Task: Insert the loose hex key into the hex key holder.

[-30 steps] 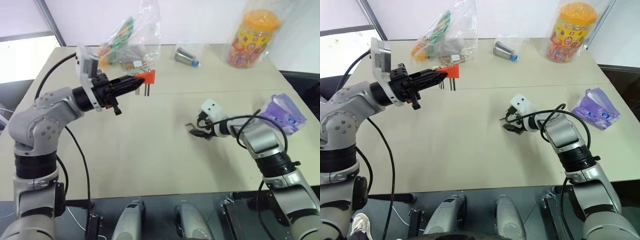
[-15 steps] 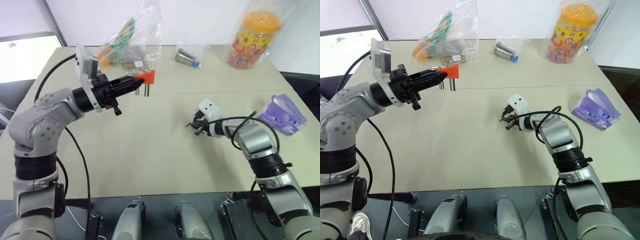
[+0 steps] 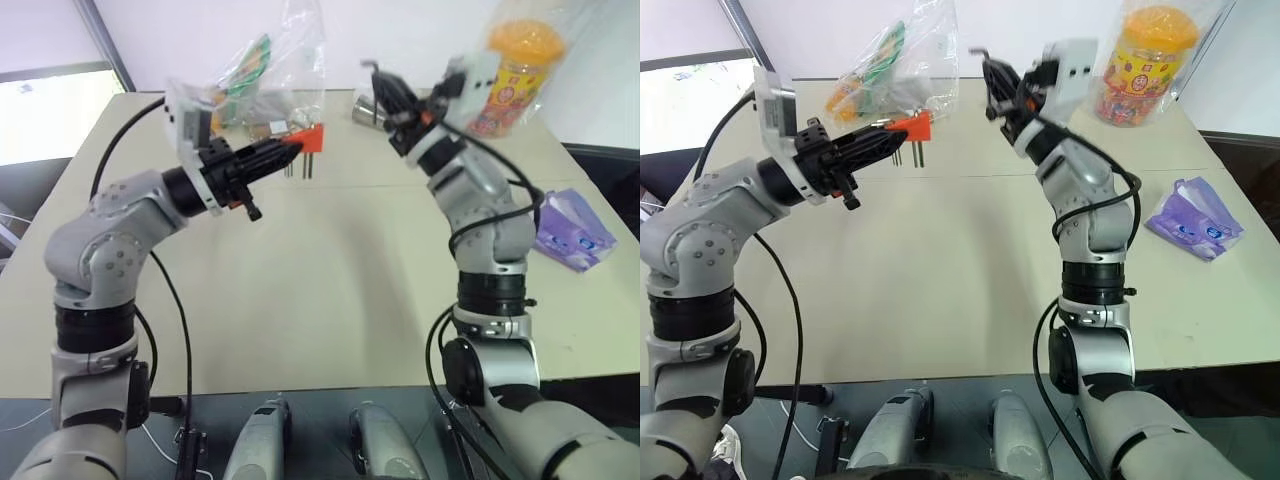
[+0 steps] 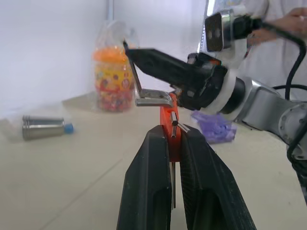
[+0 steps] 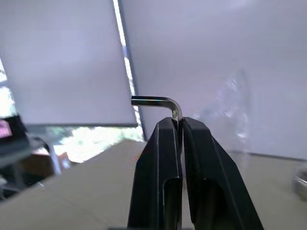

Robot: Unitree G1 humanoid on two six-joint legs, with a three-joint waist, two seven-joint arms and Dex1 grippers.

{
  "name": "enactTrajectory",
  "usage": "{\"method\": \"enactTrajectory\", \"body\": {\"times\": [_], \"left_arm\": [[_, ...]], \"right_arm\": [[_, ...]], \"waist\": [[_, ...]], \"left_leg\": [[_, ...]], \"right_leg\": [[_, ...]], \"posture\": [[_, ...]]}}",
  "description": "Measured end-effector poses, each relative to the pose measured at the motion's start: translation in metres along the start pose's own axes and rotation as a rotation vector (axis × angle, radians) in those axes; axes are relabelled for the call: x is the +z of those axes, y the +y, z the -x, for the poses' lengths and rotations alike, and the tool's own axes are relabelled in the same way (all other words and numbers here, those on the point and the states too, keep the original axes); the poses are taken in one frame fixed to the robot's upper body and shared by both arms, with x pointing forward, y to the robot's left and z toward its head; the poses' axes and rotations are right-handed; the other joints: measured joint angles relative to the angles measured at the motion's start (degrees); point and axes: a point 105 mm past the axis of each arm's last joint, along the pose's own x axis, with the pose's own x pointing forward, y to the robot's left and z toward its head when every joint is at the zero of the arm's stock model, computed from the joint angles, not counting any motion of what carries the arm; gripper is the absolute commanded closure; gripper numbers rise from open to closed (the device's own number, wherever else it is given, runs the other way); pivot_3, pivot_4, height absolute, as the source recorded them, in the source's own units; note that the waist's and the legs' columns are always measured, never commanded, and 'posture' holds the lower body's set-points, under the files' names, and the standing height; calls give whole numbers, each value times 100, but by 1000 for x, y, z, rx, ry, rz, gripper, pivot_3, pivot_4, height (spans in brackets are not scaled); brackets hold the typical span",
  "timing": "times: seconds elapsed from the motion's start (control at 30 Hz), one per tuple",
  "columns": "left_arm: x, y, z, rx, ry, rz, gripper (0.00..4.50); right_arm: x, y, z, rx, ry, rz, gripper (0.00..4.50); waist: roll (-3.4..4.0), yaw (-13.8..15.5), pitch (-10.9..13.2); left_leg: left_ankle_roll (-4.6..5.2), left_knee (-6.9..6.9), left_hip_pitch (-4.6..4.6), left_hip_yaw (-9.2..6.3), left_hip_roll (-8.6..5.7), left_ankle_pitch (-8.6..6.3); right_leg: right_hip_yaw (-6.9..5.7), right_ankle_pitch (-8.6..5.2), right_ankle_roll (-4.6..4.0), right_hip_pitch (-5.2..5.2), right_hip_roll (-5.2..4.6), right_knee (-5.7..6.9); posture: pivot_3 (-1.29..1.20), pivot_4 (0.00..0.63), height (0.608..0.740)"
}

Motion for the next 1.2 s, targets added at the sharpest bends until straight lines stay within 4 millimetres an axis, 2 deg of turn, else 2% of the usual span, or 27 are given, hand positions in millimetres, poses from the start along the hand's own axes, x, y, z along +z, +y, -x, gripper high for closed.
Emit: {"method": "enactTrajectory", "body": {"times": [0.13, 0.3, 0.53, 1.2], "left_arm": [[-5, 4, -5, 8, -2, 11, 4500], [3, 6, -8, 6, -30, -20, 4500], [-2, 11, -10, 14, -27, -3, 4500], [1, 8, -15, 1, -46, -3, 4500]], "right_arm": [[18, 23, -4, 107, -41, -59, 4453], [20, 35, -4, 169, -34, -100, 4453], [22, 49, -5, 226, -32, -98, 4453], [12, 53, -7, 209, -30, -44, 4453]], "waist": [[0, -10, 0], [0, -13, 0], [0, -22, 0], [0, -23, 0]], "left_leg": [[0, -2, 0, 0, 0, 0], [0, -3, -1, 2, 0, 0], [0, -3, -1, 1, 0, 0], [0, -7, -1, 2, 0, 0]], "right_leg": [[0, 0, -1, -2, 0, 0], [0, 0, -1, -3, 0, -1], [0, 0, -1, -5, 0, -1], [1, -1, -1, -6, 0, -3]], "posture": [[0, 150, 740], [0, 150, 740], [0, 150, 740], [0, 150, 740]]}}
